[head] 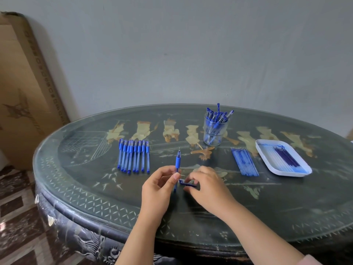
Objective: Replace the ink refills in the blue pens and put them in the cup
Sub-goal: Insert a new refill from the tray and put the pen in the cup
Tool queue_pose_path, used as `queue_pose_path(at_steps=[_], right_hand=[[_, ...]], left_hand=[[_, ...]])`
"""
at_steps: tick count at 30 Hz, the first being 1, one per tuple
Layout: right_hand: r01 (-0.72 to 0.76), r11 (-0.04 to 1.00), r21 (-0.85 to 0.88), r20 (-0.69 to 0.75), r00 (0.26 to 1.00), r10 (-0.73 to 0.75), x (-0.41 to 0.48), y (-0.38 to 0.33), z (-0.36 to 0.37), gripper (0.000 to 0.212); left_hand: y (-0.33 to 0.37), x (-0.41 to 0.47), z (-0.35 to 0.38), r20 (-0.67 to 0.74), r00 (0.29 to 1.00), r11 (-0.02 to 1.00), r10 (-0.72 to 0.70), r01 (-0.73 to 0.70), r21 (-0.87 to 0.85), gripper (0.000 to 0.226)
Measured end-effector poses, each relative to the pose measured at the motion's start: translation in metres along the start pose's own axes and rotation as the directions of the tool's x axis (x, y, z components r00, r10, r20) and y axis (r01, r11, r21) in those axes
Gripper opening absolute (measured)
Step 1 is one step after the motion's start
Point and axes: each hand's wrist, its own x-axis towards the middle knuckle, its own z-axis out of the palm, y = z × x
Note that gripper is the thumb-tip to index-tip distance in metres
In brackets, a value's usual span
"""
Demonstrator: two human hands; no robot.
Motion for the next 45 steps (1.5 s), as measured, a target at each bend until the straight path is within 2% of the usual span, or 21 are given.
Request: queue_pose_path(at_steps=[6,9,11,14,17,21,26,32,35,40,45], right_hand=[[-0.012,1.000,-0.019,0.021,1.000,0.012,0.004,-0.002,0.005,0.015],[-0.111,0.964,0.240,-0.104,0.985,0.139,0.011,-0.005,-0.014,0.005],[-0.141,0.874,0.464,-0.139,0.963,0.229,0.018,-0.009,-0.036,0.004],[-0.080,0.734,0.675,-0.110,0.972,0.207,0.024,-0.021,-0.069,0.013],[0.009,0.784,0.620,-0.142,0.985,0.102,0.029,-0.029,-0.085,0.016],[0.056,0.868,0.493,-0.108,0.994,-0.002,0.031,-0.031,-0.091,0.021],[0.071,0.900,0.429,-0.114,0.993,-0.023,0.030,-0.031,-0.093,0.021],[0.080,0.942,0.325,-0.048,0.996,-0.069,0.029,-0.032,-0.089,0.020],[0.058,0.944,0.325,-0.050,0.998,-0.044,0.030,-0.029,-0.086,0.016],[-0.024,0.901,0.434,-0.063,0.996,0.057,0.030,-0.026,-0.072,0.005],[-0.075,0.891,0.448,-0.086,0.988,0.127,0.026,-0.027,-0.060,0.025]], left_hand=[[0.001,-0.001,0.000,-0.009,1.000,1.000,-0.001,0.001,-0.019,0.015],[0.002,0.000,0.000,-0.006,1.000,0.999,-0.016,0.016,-0.031,0.015],[0.002,0.000,0.001,-0.009,1.000,0.999,-0.029,0.029,-0.035,0.015],[0.004,-0.001,0.002,-0.012,0.999,0.998,-0.041,0.041,-0.048,0.016],[0.007,-0.002,0.002,0.007,0.999,0.999,-0.038,0.039,-0.038,0.017],[0.008,-0.002,0.002,0.036,0.999,0.998,-0.040,0.041,-0.042,0.018],[0.009,-0.003,0.002,0.050,0.998,0.998,-0.042,0.045,-0.047,0.019],[0.008,-0.002,0.003,0.064,0.997,0.999,-0.040,0.042,-0.032,0.019],[0.006,-0.001,0.002,0.062,0.997,0.999,-0.041,0.042,-0.019,0.018],[0.003,-0.001,0.001,0.067,0.997,0.999,-0.044,0.043,0.008,0.016],[0.003,0.000,0.001,0.076,0.997,0.999,-0.032,0.032,0.013,0.017]])
